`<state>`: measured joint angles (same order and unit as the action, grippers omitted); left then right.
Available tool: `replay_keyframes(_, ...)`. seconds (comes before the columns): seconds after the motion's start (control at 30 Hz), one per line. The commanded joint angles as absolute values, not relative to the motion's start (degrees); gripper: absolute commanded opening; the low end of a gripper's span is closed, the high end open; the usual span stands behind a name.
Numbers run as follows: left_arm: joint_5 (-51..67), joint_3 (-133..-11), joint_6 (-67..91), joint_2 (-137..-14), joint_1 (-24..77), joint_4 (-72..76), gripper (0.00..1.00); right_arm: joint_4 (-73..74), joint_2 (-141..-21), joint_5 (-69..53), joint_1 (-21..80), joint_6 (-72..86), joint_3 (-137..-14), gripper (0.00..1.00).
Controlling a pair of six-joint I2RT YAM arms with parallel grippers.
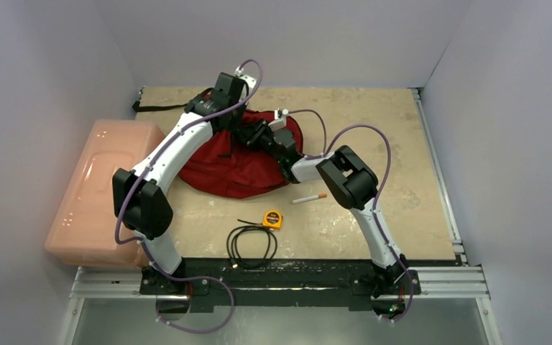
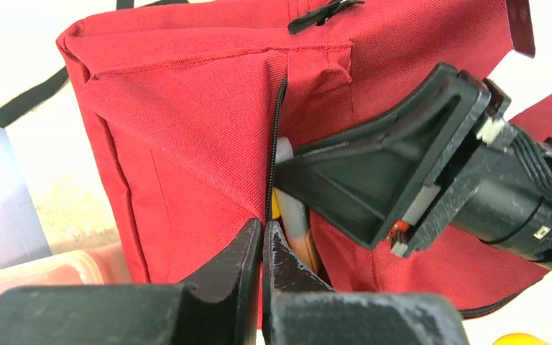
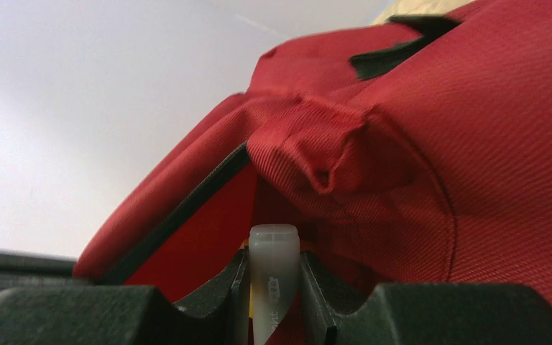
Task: Pack the student bag
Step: Place the stationery in the student bag.
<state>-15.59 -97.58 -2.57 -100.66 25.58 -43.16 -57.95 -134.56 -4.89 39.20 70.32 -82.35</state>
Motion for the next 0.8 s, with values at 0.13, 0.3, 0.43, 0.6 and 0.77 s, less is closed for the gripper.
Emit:
replay_keyframes(0.13, -16.90, -99.45, -1.26, -99.94, 26.10, -43.61, 0.00, -56.36, -131.78, -20.74, 38.97, 54.45, -81.14, 0.37)
replay_keyframes(0.3, -18.45, -99.59, -1.21, -100.63, 26.10, -43.95, 0.00, -43.73, -126.06, -21.51, 36.83, 46.93, -82.05, 0.55)
replay_keyframes(0.43, -20.47, -99.38, -0.97, -100.68, 26.10, -43.82, 0.00, -31.97, -119.99, -19.92, 35.80, 41.05, -80.48, 0.67)
replay_keyframes(0.6, -20.44, -99.48, -0.58, -101.15, 26.10, -43.92, 0.00, -7.30, -113.09, -15.73, 34.93, 25.94, -84.72, 0.82)
replay_keyframes(0.77, -19.94, -99.41, -0.53, -101.33, 26.19, -44.00, 0.00, 5.52, -100.35, -2.31, 33.96, 6.65, -76.93, 0.87)
